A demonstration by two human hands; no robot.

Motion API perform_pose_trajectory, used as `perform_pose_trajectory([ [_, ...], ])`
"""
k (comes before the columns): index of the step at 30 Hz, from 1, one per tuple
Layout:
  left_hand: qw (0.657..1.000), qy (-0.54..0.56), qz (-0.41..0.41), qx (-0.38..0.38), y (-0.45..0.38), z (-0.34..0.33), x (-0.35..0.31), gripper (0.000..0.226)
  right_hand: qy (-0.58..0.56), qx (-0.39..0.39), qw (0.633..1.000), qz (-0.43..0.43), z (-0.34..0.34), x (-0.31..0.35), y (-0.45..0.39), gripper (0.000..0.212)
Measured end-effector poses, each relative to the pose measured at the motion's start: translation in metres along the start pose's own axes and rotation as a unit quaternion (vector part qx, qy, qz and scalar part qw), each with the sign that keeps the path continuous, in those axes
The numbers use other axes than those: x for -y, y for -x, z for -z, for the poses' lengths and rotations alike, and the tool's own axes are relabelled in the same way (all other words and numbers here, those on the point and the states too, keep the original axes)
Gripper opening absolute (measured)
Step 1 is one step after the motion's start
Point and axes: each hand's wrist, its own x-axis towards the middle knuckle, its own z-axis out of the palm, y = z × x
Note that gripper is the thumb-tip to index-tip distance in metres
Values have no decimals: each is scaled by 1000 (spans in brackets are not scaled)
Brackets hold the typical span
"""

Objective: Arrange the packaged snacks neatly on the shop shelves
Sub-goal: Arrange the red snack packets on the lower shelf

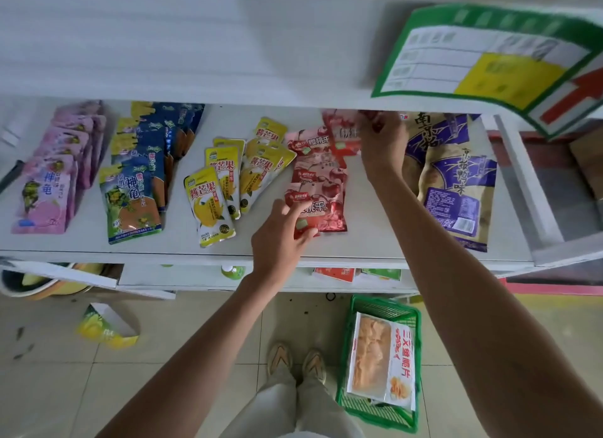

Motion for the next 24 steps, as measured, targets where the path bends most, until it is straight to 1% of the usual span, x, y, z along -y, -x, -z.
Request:
perform_pose_trajectory([
  [1,1000,2,6,-1,-2,3,-2,56,-31,-41,999,3,9,7,3,20],
  [2,1000,5,9,-7,-4,6,-4,56,-73,-66,995,-3,16,10,8,18],
  [3,999,22,13,-20,-6,10,-8,55,-110,-66,992,-8,24,12,15,13],
  [4,997,67,25,-30,-8,18,-15,54,-138,-44,989,-20,32,13,27,11],
  [5,988,145,50,-29,-9,27,-24,53,-159,-8,987,-37,41,13,41,11],
  [6,965,247,89,-23,-11,40,-35,50,-177,40,982,-47,49,12,58,10],
  [7,927,351,134,2,-14,54,-45,47,-201,96,974,-51,58,13,76,10],
  [8,881,438,173,41,-17,67,-52,44,-218,147,963,-55,66,14,94,10],
  [9,851,483,192,74,-18,79,-59,45,-224,185,955,-57,71,15,110,10],
  [10,841,494,198,93,-16,87,-64,46,-223,207,950,-64,74,13,123,12],
  [11,843,492,198,92,-12,93,-68,43,-226,216,947,-74,78,12,136,14],
  [13,833,505,216,63,-4,99,-72,31,-249,224,937,-94,80,10,152,23],
  [14,821,522,226,49,0,101,-72,29,-263,231,931,-105,82,11,159,29],
  [16,800,545,248,33,6,102,-70,32,-285,243,920,-120,86,10,170,37],
  [18,793,550,260,35,10,105,-70,32,-282,232,924,-113,90,9,177,50],
  [20,796,553,247,29,11,109,-76,24,-262,208,938,-85,90,8,179,66],
  [21,807,542,234,7,11,111,-78,15,-255,189,945,-74,89,7,179,66],
  [22,819,529,222,-26,12,113,-80,9,-244,167,953,-66,90,7,180,61],
  [24,841,489,214,-90,14,113,-81,16,-209,119,969,-60,90,9,182,41],
])
